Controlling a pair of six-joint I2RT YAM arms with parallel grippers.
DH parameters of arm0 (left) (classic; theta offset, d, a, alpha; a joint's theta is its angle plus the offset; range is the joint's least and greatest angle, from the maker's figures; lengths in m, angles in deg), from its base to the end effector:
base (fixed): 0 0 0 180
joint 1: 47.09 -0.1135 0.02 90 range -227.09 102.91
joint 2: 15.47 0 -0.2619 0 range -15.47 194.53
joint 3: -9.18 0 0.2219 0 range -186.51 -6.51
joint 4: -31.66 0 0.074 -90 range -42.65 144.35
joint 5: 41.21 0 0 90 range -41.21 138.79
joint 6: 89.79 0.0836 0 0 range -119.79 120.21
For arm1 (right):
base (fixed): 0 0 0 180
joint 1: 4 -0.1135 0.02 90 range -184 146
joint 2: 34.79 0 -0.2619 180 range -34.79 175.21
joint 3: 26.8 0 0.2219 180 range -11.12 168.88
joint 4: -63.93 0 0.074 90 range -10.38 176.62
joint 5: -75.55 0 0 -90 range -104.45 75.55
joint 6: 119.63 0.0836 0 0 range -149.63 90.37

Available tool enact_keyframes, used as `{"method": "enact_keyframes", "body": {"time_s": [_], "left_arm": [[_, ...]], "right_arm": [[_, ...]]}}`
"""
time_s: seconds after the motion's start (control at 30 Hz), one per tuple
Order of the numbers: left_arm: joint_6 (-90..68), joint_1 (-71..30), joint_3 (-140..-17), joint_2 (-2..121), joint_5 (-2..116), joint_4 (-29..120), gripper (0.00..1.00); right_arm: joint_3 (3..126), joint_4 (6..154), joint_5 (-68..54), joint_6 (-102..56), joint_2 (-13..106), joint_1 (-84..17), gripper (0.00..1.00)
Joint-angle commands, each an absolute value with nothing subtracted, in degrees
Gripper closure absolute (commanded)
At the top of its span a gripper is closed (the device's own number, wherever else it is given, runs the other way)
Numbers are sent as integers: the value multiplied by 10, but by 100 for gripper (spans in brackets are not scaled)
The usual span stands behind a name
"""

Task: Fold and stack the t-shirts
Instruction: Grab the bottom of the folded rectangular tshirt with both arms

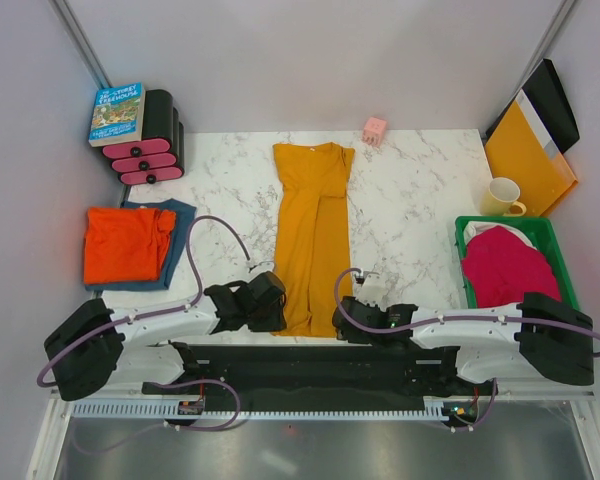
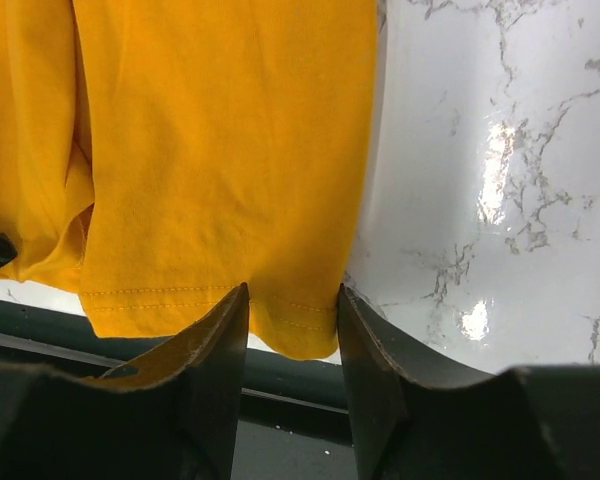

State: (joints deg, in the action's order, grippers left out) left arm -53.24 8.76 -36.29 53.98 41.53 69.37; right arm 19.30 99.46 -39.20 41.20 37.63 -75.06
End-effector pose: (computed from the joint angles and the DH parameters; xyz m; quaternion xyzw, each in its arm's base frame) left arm 0.1240 -0.1639 0.1304 0.0048 0.9678 -0.1635 0.1913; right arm 0.1014 0.1878 0.1326 0.0502 0.9475 0.1567 0.2740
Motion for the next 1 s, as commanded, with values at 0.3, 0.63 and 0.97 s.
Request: {"method": "enact_keyframes", "body": {"time_s": [0.3, 0.63, 0.97], "left_arm": [[-553, 90, -337, 482, 395, 771, 53], [-550, 90, -346, 533, 403, 761, 74], [-532, 92, -351, 518, 408, 754, 98]], "right_arm": [[175, 1085, -412, 439, 343, -759, 50], [177, 1070, -402, 439, 371, -760, 56], [186, 1070, -392, 439, 382, -762, 100]]}}
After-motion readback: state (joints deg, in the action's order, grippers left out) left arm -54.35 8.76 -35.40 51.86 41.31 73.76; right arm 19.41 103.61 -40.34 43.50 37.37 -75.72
